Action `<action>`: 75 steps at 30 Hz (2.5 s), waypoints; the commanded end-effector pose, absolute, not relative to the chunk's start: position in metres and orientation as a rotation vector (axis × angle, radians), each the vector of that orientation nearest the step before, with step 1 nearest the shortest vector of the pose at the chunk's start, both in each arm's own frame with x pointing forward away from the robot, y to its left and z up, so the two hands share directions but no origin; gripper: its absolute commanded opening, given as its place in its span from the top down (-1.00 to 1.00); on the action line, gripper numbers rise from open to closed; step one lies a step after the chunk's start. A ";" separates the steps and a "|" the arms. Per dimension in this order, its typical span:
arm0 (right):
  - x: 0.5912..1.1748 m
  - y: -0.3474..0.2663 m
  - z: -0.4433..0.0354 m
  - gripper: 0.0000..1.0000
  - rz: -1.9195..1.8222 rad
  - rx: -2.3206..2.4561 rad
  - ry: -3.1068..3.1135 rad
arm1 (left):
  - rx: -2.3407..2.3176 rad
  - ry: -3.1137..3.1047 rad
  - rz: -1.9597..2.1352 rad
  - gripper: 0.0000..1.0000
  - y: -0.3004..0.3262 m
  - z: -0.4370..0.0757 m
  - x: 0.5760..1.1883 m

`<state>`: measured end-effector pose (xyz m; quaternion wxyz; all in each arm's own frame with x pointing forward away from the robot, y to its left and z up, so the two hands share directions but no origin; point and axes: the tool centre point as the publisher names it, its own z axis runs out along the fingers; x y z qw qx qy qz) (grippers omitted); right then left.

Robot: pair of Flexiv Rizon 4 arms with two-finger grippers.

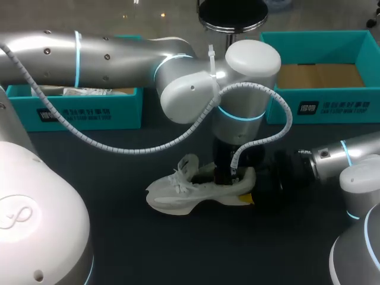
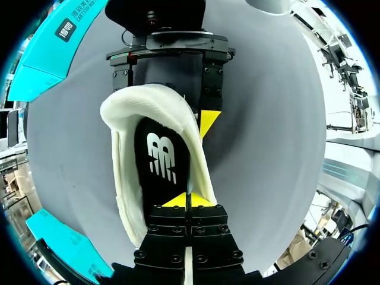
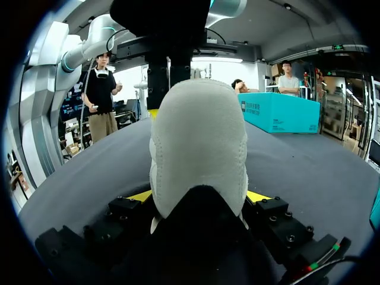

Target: Take the shoe out of the shoebox, open the shoe tongue, remove and reinsert the insole, then place the shoe into the shoebox

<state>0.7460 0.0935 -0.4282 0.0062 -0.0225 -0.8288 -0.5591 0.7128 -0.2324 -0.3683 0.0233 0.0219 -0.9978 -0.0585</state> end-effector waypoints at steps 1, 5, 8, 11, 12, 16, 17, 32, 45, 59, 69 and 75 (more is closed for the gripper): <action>0.746 0.097 -0.434 1.00 -1.747 -0.073 -2.596 | 0.068 -3.085 -0.162 1.00 -0.231 -0.376 0.711; 0.746 0.097 -0.434 1.00 -1.747 -0.073 -2.596 | 0.061 -3.068 -0.150 1.00 -0.231 -0.379 0.710; 0.746 0.097 -0.434 1.00 -1.747 -0.073 -2.596 | 0.055 -3.066 -0.151 0.84 -0.231 -0.381 0.711; 0.746 0.097 -0.434 1.00 -1.747 -0.073 -2.596 | 0.047 -3.069 -0.162 0.52 -0.231 -0.382 0.711; 0.746 0.097 -0.434 1.00 -1.747 -0.073 -2.596 | 0.045 -3.072 -0.166 0.42 -0.231 -0.382 0.711; 0.746 0.097 -0.434 1.00 -1.747 -0.073 -2.596 | 0.041 -3.077 -0.166 0.33 -0.231 -0.382 0.713; 0.746 0.097 -0.434 1.00 -1.747 -0.073 -2.596 | 0.042 -3.078 -0.167 0.32 -0.232 -0.382 0.713; 0.746 0.097 -0.434 1.00 -1.747 -0.073 -2.596 | -0.002 -3.155 -0.162 0.33 -0.240 -0.407 0.721; 0.746 0.097 -0.434 1.00 -1.747 -0.073 -2.596 | 0.008 -3.246 -0.126 1.00 -0.226 -0.446 0.720; 0.746 0.097 -0.434 1.00 -1.747 -0.073 -2.596 | 0.019 -3.349 -0.105 1.00 -0.219 -0.418 0.710; 0.746 0.097 -0.434 1.00 -1.747 -0.073 -2.596 | 0.061 -3.399 -0.050 1.00 -0.216 -0.390 0.705; 0.746 0.097 -0.434 1.00 -1.747 -0.073 -2.596 | 0.073 -3.432 0.001 1.00 -0.214 -0.370 0.702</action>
